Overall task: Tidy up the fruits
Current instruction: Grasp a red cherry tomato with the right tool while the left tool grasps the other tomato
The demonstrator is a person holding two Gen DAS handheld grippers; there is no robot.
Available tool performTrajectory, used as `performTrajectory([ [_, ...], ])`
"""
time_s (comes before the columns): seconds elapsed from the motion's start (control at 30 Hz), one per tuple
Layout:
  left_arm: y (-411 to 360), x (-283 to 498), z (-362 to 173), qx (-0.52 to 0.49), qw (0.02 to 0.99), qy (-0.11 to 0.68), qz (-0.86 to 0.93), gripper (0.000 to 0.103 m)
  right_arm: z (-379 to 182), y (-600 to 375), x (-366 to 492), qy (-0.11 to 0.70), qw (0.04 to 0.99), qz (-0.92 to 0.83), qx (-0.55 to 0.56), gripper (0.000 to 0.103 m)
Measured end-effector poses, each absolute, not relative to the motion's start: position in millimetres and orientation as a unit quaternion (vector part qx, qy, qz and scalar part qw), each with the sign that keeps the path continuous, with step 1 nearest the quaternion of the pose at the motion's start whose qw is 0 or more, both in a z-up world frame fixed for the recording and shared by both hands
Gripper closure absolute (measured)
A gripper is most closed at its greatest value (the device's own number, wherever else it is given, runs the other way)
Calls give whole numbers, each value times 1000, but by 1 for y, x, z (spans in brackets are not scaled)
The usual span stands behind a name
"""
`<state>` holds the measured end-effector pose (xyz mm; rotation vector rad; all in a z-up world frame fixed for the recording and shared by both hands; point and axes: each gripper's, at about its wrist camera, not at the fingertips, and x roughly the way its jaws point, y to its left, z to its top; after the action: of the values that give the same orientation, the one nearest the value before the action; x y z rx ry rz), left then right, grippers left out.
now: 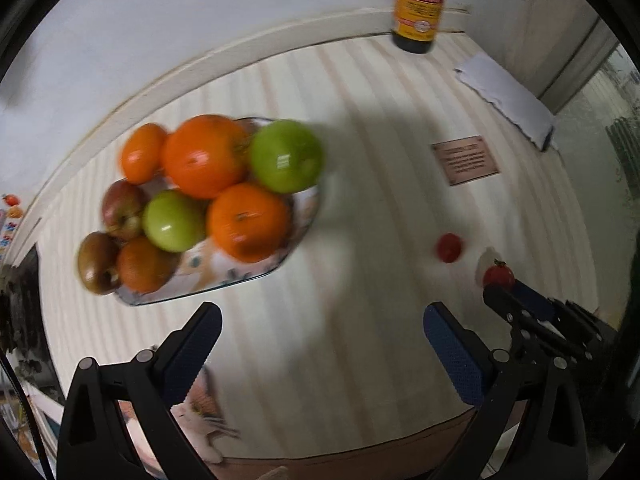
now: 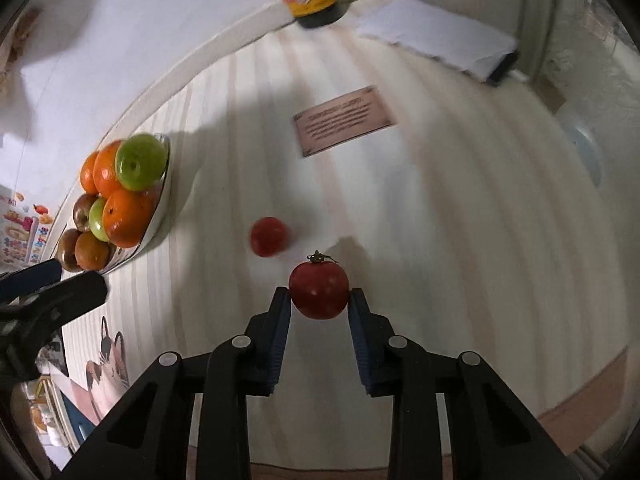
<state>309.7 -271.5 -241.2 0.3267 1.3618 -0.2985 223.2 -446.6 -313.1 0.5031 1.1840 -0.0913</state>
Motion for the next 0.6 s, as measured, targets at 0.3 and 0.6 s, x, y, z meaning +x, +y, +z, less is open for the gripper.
performTrajectory([
  [0.3,-357,321,-283,184,715,641,-210,1,-316,-502,194,550,789,-100,257,71],
  [0.6,-385,336,-322,203,686,663,-218,67,-313,-521,179,545,790,-112,259,71],
])
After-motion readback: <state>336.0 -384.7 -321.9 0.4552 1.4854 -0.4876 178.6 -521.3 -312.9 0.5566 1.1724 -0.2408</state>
